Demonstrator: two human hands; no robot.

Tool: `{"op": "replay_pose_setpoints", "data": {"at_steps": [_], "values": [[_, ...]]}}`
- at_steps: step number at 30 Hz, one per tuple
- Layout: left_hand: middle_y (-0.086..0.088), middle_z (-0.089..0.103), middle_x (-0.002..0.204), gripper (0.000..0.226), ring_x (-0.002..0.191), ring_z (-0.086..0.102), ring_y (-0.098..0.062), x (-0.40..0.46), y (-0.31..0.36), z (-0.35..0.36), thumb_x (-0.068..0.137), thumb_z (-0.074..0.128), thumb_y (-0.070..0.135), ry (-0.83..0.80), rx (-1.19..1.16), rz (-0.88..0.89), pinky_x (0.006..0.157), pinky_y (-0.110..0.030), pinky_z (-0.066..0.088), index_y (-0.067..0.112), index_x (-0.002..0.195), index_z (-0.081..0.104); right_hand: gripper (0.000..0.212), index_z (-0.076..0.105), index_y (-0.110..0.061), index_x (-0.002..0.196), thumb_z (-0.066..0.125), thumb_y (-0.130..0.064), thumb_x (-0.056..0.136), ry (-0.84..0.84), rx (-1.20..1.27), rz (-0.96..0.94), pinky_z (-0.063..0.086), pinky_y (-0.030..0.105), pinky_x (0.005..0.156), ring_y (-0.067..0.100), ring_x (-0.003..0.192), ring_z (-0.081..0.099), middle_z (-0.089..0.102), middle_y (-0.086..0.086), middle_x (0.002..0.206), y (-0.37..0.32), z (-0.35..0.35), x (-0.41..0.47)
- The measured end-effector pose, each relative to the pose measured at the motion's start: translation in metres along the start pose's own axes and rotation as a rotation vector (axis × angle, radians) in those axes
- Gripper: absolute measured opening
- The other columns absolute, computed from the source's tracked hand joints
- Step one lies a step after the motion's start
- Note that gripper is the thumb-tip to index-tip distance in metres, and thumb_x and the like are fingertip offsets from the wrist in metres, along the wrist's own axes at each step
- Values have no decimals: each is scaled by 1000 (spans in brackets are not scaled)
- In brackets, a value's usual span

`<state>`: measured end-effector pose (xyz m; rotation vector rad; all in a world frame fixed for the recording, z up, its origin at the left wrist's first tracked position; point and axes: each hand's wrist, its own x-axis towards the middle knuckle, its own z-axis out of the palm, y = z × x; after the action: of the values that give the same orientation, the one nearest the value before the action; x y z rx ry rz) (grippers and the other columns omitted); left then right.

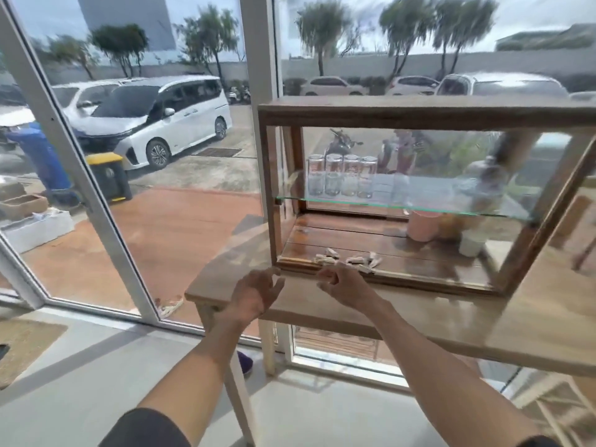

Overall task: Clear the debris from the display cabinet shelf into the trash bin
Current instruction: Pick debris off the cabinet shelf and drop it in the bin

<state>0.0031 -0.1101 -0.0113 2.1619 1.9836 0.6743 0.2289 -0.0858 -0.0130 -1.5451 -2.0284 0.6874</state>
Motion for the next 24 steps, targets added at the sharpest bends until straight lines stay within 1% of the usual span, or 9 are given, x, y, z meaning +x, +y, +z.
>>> {"op": "replay_pose_setpoints", "data": {"at_steps": [1,4,8,10,13,15,18,21,24], "values": [[-4,74,93,31,92,68,-25,6,7,4,95,48,44,-24,-13,8,77,-34,48,28,116,63,23,72,-20,111,71,-24,89,17,-9,23,36,18,68,-1,62,45,45,-20,68,7,-6,-1],[-4,74,97,29,94,68,-27,23,19,16,94,51,43,-65,-58,80,81,-37,51,26,112,66,26,70,-26,113,70,-28,87,66,-24,90,37,23,75,6,67,48,45,-18,67,24,-17,1],[-3,74,94,30,92,67,-27,44,27,28,92,53,47,-60,-90,165,75,-36,50,25,106,66,28,68,-32,114,70,-33,86,129,-52,170,45,29,77,15,76,56,53,-13,72,35,-23,7],[-4,73,91,32,89,67,-28,57,31,32,91,55,47,-62,-103,195,73,-37,51,24,111,65,35,65,-33,120,69,-37,86,149,-85,206,52,35,84,23,89,64,62,-5,81,38,-26,12],[-4,72,84,36,89,67,-28,76,37,37,89,61,44,-60,-98,226,73,-38,51,23,118,64,41,60,-35,129,66,-40,88,152,-147,246,54,41,88,30,102,66,70,7,103,39,-28,19],[-5,72,88,35,91,66,-30,87,39,44,89,62,42,-69,-87,249,75,-39,51,25,119,62,43,59,-33,131,65,-41,89,153,-178,265,53,40,89,31,105,66,70,9,110,40,-28,23],[-9,72,97,37,94,66,-31,98,41,55,90,61,44,-127,-41,282,78,-40,52,26,122,60,44,62,-32,128,65,-48,87,158,-190,284,54,40,90,30,105,67,71,8,110,45,-25,28],[-9,72,105,37,99,65,-30,108,41,62,88,63,45,-174,-22,295,81,-38,51,26,120,62,41,68,-32,121,69,-51,85,159,-188,292,52,37,90,26,108,67,71,2,115,46,-24,33],[-6,73,102,40,96,66,-28,116,39,67,84,66,48,-149,-8,315,81,-37,51,27,117,63,37,72,-31,115,71,-52,84,178,-200,281,50,34,88,22,108,67,72,-4,115,47,-25,38]]}}
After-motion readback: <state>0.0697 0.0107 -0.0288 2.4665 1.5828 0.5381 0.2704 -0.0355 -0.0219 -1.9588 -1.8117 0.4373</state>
